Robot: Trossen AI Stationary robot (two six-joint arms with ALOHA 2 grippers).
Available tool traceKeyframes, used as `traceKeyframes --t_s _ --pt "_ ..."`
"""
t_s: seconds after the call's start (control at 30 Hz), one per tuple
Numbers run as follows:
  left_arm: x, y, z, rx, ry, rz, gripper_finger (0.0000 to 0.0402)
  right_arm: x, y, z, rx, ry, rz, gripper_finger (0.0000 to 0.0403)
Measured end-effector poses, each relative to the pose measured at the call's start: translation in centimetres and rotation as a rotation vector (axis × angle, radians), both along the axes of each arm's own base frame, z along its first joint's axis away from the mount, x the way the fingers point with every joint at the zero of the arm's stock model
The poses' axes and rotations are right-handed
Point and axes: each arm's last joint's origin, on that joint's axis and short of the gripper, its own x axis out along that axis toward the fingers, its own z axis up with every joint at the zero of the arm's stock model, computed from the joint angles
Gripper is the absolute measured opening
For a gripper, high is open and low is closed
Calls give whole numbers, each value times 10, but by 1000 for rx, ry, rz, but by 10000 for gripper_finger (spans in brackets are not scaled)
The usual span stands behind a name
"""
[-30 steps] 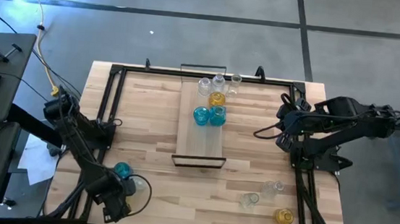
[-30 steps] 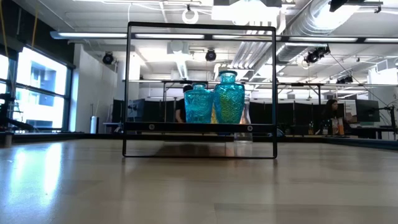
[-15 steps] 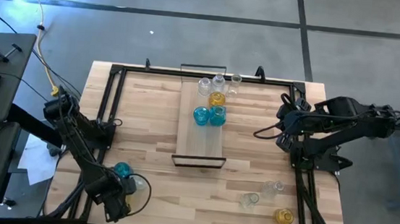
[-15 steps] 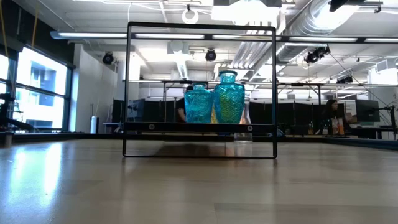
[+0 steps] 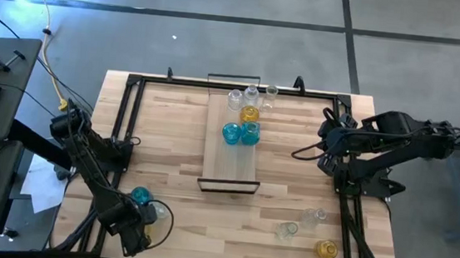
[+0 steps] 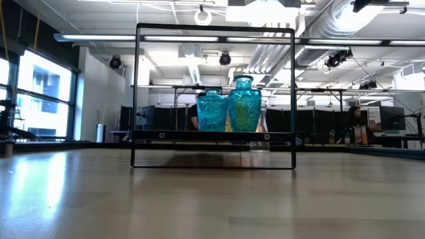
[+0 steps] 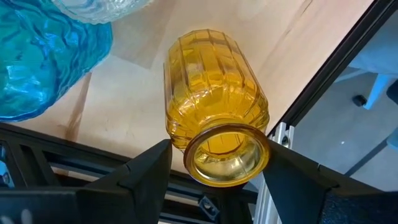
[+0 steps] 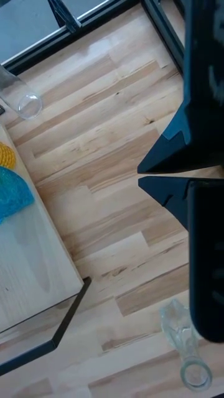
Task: Sort vases onto shelf
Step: Put the bottom left yellow flower vase on the shelf aligned with the other yellow flower vase
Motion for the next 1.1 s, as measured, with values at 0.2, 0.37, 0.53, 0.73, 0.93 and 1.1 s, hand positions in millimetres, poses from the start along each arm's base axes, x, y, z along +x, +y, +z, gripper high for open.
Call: traceKeyframes --t_s 0.2,0.37,0.53,0.73,0.93,1.1 --pt "0 0 0 -1 -7 -10 244 1 0 0 3 -11 0 0" --pt "0 0 0 -2 -10 -27 232 2 0 1 5 -19 0 0" --pt "0 0 1 -8 -4 -28 197 2 0 1 6 -24 0 0" --pt "-1 0 2 -31 26 -29 154 3 1 1 8 -34 0 0" --pt "-1 -1 0 -39 35 -30 127 3 1 1 8 -34 0 0" --pt "2 1 1 -45 32 -20 125 3 1 1 8 -34 0 0"
